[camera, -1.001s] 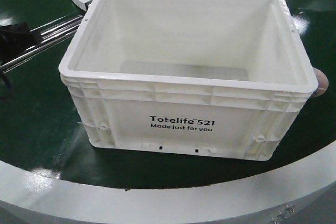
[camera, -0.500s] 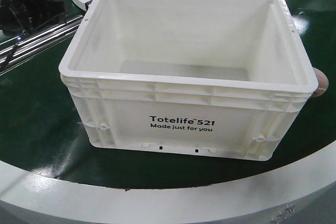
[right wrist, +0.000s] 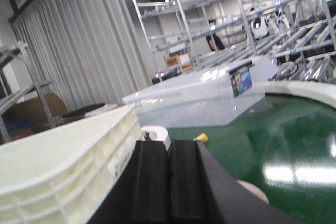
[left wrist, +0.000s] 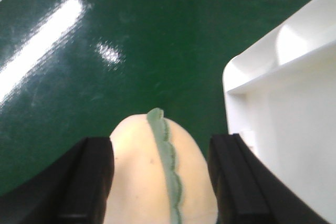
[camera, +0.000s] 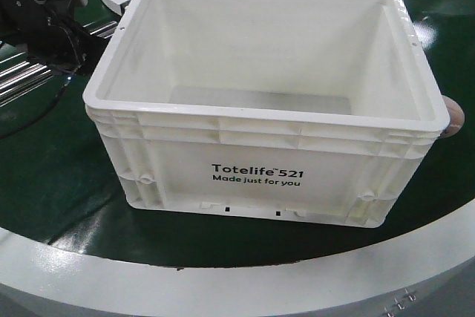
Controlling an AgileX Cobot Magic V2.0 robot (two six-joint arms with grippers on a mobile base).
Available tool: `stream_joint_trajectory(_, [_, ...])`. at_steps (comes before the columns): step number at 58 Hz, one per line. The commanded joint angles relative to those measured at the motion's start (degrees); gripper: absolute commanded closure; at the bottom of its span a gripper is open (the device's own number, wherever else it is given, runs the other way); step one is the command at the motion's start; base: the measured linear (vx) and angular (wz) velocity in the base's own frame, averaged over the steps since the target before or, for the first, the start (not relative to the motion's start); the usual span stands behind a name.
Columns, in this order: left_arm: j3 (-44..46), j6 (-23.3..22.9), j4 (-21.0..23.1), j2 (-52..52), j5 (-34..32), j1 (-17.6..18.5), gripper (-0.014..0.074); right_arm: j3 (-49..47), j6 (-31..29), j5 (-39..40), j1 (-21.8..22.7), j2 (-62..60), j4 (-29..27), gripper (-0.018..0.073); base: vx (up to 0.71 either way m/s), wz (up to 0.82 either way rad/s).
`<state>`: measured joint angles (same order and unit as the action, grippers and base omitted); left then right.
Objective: Place moving items into box and shelve
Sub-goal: 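Lift the yellow ball with the left gripper and drop it into the tote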
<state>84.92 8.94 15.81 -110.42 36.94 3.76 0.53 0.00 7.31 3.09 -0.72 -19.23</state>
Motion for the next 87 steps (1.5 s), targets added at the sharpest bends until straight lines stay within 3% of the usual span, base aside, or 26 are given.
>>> stream_joint_trajectory(1, [2.0, 0.31, 0.36, 1.92, -2.68, 0.33, 0.0101, -1.92, 0.0, 1.81, 0.3, -0.4, 0.64, 0.0568, 0.0, 0.0])
stream_joint_trajectory(20, [2.0, -0.09, -3.59, -1.25, 1.35, 0.33, 0.014, -1.92, -0.33, -0.03, 0.3, -0.4, 0.64, 0.0567, 0.0, 0.0])
stream_joint_trajectory(24, [2.0, -0.11, -3.64, -1.25, 1.73, 0.33, 0.022, -1.92, -0.33, 0.12, 0.3, -0.4, 0.64, 0.0567, 0.0, 0.0])
stream_joint_trajectory(34, [2.0, -0.11, -3.64, -1.25, 2.94, 0.33, 0.06, -1.92, 0.0, 0.45, 0.3, -0.4, 0.64, 0.0567, 0.0, 0.0])
stream_joint_trajectory(35, [2.0, -0.05, -3.64, -1.25, 3.0, 0.33, 0.0607, -1.92, 0.0, 0.61, 0.3, -0.4, 0.69, 0.0567, 0.0, 0.0])
stream_joint_trajectory(50, [2.0, -1.79, -2.52, 0.5, 4.42, 0.33, 0.0605, -1.92, 2.65, 3.48, 0.3, -0.4, 0.62, 0.0567, 0.0, 0.0])
stream_joint_trajectory(61, [2.56, -0.92, -2.52, 7.24, 4.52, 0.33, 0.0605, -1.92, 2.79, 4.17, 0.3, -0.4, 0.62, 0.0566, 0.0, 0.0])
stream_joint_trajectory(69, [6.85, 1.59, -1.3, 13.4, 5.92, 0.33, 0.0605, -1.92, 2.51, 9.47, 0.3, -0.4, 1.3, 0.0564, 0.0, 0.0])
stream_joint_trajectory(79, [15.76, 5.11, 6.65, 19.55, 8.18, 1.02, 0.0605, -4.78, 2.4, 7.59, 0.3, -0.35, 4.9, 0.0563, 0.0, 0.0])
stream_joint_trajectory(87, [23.98, 6.38, 12.75, 20.05, 14.33, 4.72, 0.0604, -9.83, 2.4, 1.49, 0.3, 2.33, 7.32, 0.0561, 0.0, 0.0])
